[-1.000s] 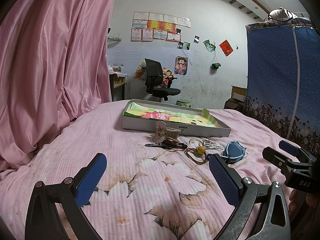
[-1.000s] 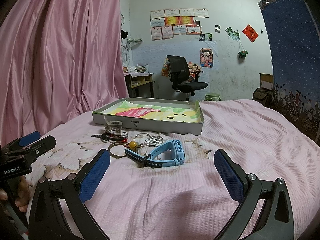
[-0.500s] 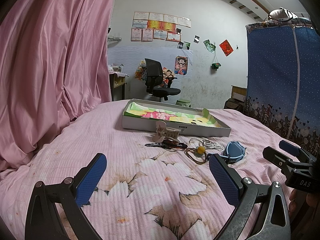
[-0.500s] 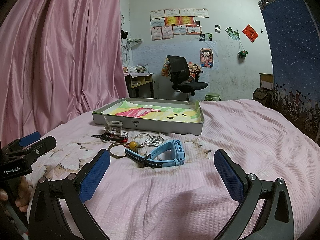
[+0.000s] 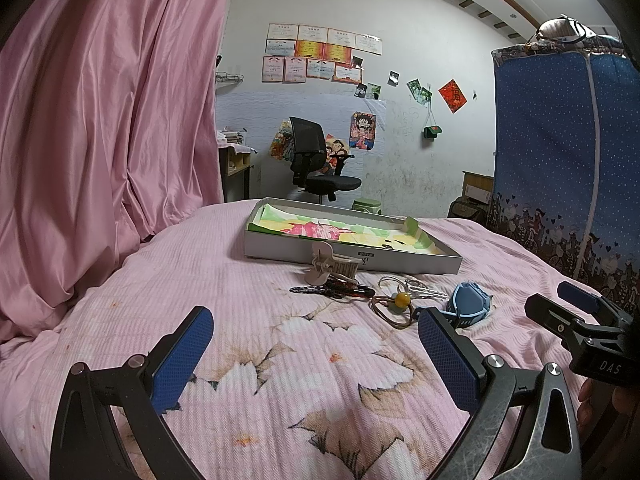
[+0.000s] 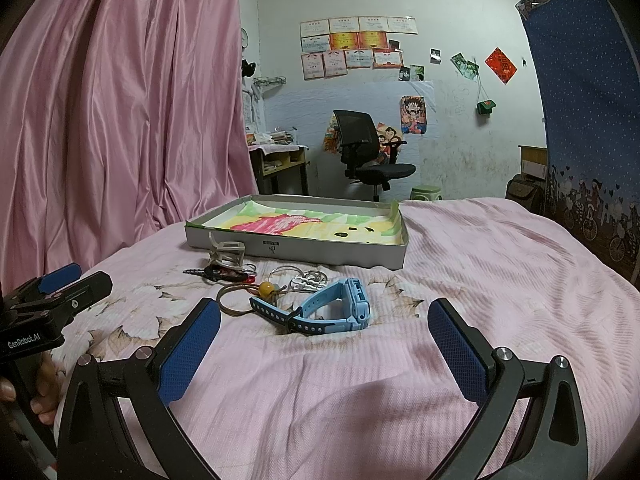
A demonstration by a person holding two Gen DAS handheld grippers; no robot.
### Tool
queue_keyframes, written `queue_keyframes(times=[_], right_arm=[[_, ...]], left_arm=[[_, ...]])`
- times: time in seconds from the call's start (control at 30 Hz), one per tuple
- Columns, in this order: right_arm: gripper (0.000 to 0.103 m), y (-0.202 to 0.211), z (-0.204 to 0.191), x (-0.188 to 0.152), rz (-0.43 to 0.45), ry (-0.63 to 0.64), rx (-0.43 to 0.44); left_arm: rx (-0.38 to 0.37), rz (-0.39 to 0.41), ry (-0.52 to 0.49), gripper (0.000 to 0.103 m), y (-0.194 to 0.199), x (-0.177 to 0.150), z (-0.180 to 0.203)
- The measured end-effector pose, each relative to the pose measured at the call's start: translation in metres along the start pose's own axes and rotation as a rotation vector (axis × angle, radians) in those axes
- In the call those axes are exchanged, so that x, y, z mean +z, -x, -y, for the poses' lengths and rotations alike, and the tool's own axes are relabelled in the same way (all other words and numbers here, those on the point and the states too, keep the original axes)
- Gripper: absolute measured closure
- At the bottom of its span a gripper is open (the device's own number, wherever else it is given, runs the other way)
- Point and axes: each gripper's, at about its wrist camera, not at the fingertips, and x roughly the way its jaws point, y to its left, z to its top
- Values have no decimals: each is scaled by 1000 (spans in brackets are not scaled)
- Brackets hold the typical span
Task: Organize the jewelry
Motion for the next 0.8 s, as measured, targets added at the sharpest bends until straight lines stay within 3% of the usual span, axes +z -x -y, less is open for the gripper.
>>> queue_keyframes(times=[0.5, 0.67, 0.8], right_arm=[[1, 1, -2, -1, -7, 1, -1], [1, -10, 1, -1, -23, -2, -12], [1, -25, 9, 6, -103, -15, -22]], left_arm=[[-6, -12, 6, 0, 0, 0, 0], [-24, -53, 26, 0, -9, 4, -1], [-42, -117, 40, 0, -19, 7, -1]])
